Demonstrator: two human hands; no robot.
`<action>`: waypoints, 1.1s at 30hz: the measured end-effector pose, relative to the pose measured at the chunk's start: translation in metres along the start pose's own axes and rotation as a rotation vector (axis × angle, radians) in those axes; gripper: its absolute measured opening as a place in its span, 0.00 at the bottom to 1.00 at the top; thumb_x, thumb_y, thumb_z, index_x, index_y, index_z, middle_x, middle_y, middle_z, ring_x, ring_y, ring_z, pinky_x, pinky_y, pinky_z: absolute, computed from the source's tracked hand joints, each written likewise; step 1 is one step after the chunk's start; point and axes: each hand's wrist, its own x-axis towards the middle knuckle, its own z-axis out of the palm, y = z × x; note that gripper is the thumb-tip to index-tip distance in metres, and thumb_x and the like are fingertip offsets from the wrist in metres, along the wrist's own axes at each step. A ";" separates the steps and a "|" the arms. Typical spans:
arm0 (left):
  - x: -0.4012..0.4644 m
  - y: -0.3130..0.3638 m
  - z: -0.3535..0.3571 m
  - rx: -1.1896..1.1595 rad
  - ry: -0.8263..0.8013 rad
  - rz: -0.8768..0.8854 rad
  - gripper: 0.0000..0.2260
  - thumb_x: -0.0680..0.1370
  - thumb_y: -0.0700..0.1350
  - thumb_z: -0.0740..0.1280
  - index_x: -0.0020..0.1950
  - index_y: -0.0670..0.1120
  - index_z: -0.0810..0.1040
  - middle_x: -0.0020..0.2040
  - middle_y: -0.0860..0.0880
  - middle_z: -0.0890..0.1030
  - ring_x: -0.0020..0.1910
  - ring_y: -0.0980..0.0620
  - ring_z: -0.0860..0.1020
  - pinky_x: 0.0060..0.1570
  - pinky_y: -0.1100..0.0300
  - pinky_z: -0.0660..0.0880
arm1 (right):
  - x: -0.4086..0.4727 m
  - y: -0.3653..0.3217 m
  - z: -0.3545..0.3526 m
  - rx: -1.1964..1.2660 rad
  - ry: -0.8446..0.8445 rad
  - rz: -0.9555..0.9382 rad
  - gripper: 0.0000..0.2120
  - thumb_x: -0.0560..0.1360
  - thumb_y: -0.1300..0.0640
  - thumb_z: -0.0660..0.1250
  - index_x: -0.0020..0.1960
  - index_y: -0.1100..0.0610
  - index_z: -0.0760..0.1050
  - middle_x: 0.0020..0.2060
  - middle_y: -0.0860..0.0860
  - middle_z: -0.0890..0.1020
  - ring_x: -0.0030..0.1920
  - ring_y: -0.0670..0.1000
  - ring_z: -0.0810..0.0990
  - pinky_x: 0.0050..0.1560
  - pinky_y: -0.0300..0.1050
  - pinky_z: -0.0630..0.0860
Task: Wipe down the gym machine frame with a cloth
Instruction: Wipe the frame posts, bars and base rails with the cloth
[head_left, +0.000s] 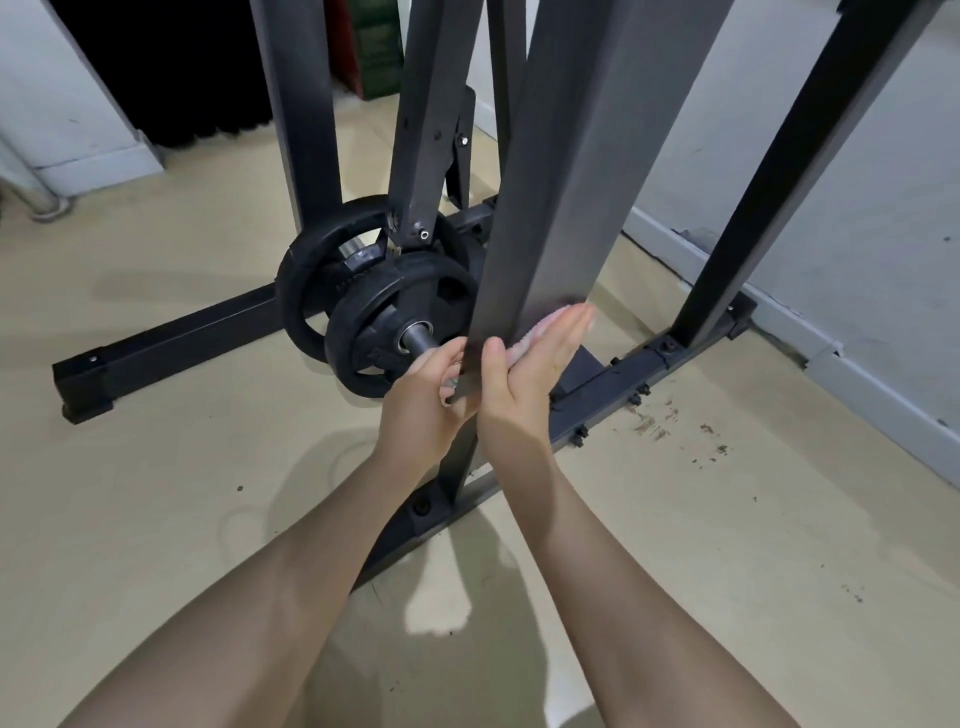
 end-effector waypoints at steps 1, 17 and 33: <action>-0.001 0.000 0.001 0.008 0.010 0.026 0.17 0.77 0.45 0.63 0.66 0.45 0.74 0.61 0.48 0.77 0.60 0.51 0.76 0.53 0.70 0.69 | -0.002 -0.002 -0.003 -0.002 -0.050 -0.064 0.37 0.78 0.59 0.55 0.75 0.59 0.32 0.75 0.50 0.33 0.75 0.46 0.31 0.76 0.47 0.36; 0.000 -0.005 0.010 -0.224 -0.039 -0.004 0.25 0.74 0.35 0.69 0.70 0.44 0.68 0.54 0.60 0.69 0.57 0.58 0.71 0.56 0.68 0.70 | 0.023 -0.001 -0.013 0.019 0.070 -0.193 0.32 0.80 0.61 0.51 0.76 0.59 0.35 0.74 0.45 0.40 0.78 0.53 0.42 0.77 0.50 0.47; -0.004 -0.012 -0.005 -0.111 -0.193 0.023 0.23 0.81 0.36 0.57 0.75 0.48 0.60 0.74 0.50 0.63 0.72 0.53 0.64 0.71 0.59 0.60 | 0.044 0.004 -0.052 -1.220 -0.153 -1.237 0.20 0.79 0.70 0.52 0.70 0.66 0.67 0.71 0.60 0.68 0.73 0.60 0.60 0.74 0.54 0.48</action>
